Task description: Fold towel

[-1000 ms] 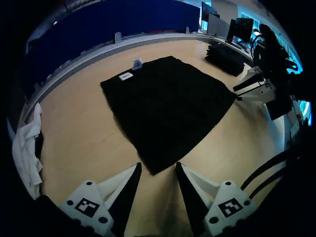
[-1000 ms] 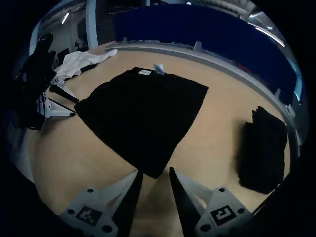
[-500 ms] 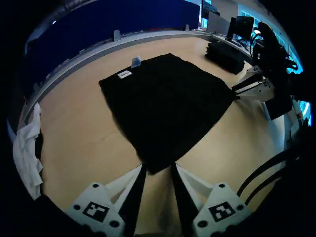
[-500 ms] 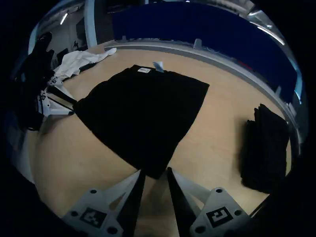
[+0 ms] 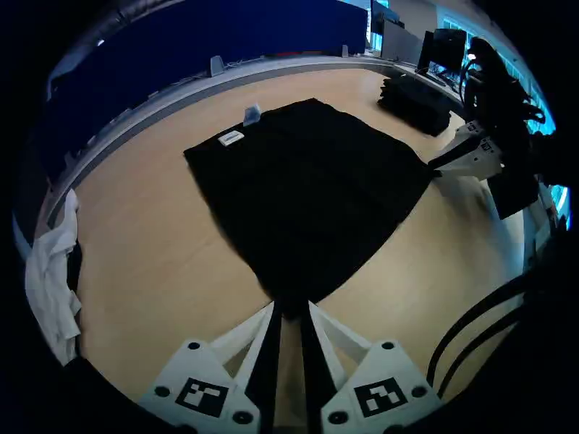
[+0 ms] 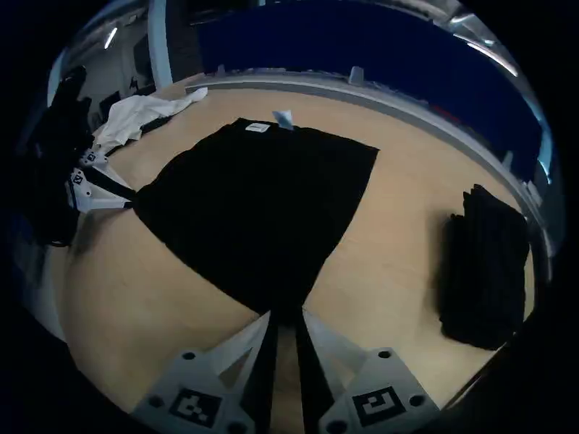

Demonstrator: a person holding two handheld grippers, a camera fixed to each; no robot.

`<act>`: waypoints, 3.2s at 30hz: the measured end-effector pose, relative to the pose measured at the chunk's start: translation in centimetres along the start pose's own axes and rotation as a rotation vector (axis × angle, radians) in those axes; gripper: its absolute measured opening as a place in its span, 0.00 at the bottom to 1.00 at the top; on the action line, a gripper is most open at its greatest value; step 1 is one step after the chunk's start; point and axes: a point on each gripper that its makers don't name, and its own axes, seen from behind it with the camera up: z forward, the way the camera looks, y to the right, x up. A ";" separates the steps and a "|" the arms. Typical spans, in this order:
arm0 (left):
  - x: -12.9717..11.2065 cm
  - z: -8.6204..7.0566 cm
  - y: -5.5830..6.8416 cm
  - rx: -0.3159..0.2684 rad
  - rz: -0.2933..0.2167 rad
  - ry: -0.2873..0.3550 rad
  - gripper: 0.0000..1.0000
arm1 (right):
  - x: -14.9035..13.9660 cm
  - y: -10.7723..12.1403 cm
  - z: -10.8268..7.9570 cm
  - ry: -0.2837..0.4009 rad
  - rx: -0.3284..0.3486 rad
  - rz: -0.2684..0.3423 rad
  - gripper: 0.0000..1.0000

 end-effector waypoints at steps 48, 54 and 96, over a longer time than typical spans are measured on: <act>6.7 -9.5 -1.1 0.034 -0.143 0.133 0.08 | 8.0 -2.1 -9.6 0.108 0.019 -0.011 0.13; 7.5 -10.9 -0.9 0.030 -0.172 0.154 0.08 | 8.7 -2.3 -10.8 0.113 0.024 0.001 0.13; 10.1 -8.7 -3.5 0.058 -0.246 0.142 0.08 | 10.8 0.0 -8.5 0.061 0.029 0.018 0.13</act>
